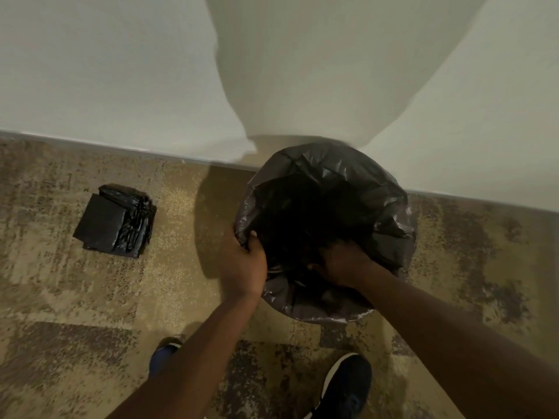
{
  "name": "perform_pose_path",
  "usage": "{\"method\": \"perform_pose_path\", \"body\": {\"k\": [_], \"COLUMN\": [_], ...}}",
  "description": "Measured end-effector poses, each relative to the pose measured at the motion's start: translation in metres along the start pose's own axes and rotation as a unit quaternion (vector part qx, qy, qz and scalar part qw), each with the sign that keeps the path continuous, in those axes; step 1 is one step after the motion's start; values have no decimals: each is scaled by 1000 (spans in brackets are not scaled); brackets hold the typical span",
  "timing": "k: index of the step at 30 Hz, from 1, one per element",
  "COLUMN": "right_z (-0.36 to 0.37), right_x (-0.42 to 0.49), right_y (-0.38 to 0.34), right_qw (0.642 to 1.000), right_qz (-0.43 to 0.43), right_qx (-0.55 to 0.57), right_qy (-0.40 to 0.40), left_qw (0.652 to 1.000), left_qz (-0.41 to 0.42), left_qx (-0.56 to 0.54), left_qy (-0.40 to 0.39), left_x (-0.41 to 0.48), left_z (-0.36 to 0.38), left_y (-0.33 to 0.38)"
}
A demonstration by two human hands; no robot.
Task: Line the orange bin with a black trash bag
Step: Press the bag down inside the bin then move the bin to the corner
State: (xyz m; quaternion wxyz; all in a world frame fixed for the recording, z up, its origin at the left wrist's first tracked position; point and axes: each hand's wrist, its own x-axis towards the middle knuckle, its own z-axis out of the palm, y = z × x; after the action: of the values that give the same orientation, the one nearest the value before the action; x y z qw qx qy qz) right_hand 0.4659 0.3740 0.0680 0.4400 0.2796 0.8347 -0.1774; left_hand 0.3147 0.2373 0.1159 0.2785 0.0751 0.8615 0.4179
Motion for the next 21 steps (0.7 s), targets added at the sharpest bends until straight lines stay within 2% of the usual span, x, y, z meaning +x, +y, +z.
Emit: {"method": "perform_pose_path", "body": {"k": [1,2,4,6,8,11,13,14,17,18,20,21], "right_z": [2,0,-14,-34,-50,-47,-42,-43,-57,-59,-55,-52], "right_x": [-6,-15,-37,-61,-73,-60,-49,-45,-48,-50,-55,-58], "right_y": [7,12,13,13,17,31,43,51,62,62,62,63], "right_qw": [1000,999,982,932,884,873,861,838,723,714,748,751], "right_qz": [1,-9,-51,-48,17,151,187,194,209,213,187,180], "right_qx": [16,26,24,53,86,169,250,317,504,513,503,524], "right_qy": [0,32,178,355,459,433,401,400,424,426,391,359], "left_qw": [1000,1000,1000,999,993,980,979,980,981,981,981,982], "left_qz": [0,1,13,45,96,153,154,151,153,156,160,159], "left_qx": [5,7,13,28,70,131,136,132,115,112,106,103], "left_qy": [3,4,1,3,9,0,-4,-6,-10,-10,-11,-10], "left_x": [0,-1,0,1,5,8,8,8,9,9,9,10], "left_z": [0,0,-1,-2,-4,-2,0,1,1,0,0,0], "left_y": [0,0,-1,-3,-5,-4,-6,-6,-9,-9,-11,-11]}}
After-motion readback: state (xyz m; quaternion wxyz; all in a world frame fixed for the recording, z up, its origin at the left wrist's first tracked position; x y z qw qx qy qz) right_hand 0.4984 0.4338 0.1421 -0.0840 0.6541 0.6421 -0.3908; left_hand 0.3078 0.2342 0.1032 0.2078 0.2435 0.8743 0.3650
